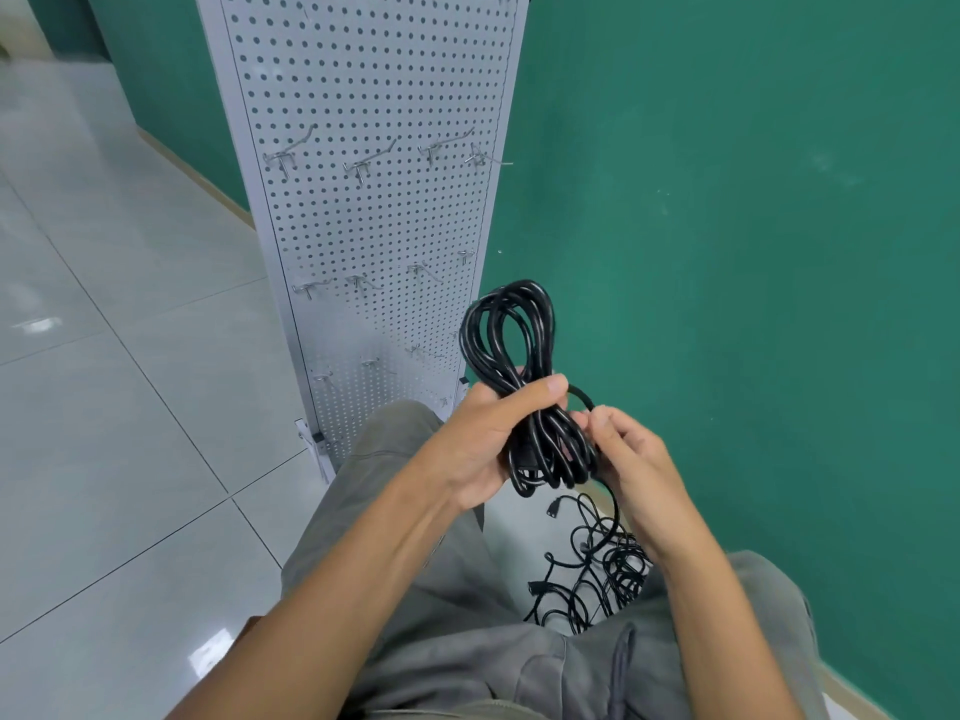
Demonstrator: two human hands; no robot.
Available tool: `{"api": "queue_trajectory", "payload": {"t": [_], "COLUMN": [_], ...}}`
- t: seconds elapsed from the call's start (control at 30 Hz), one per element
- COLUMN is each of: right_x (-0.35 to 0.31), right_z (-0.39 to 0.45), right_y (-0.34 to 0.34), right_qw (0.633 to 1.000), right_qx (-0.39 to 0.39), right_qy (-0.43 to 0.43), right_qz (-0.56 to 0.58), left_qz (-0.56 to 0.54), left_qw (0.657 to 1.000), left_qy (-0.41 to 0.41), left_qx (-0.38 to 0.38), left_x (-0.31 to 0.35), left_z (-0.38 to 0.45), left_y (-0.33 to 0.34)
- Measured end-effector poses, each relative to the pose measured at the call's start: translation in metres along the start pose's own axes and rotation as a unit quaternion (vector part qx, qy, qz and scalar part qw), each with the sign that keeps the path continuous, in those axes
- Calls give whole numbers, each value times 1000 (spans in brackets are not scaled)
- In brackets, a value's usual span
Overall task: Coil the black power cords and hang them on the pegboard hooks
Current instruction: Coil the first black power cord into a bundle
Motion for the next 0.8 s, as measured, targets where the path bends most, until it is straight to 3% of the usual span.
{"api": "queue_trajectory", "payload": {"t": [0.23, 0.47, 0.8], "right_x": [12, -19, -58], "right_z": [1, -4, 3], "right_y": [-9, -7, 19], "right_qw": [997, 991, 988], "right_qx": [72, 104, 106], "right_qy": [-24, -74, -110], "right_qz": [0, 31, 9], "left_qz": [-63, 88, 217], "left_qw": [992, 983, 973], "left_qy": [7, -54, -27], "left_qx": [107, 153, 78], "left_x": [8, 4, -23], "left_z": [4, 5, 7], "left_y": [-28, -39, -21]}}
Point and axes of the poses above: each hand's wrist, its own z-axis towards the middle knuckle, its own y-axis out of the palm, x = y × z, the point moved 3 cm from there along z, towards the middle knuckle, and after that the axes turned 9 degrees about -x, right-handed, at the moved point
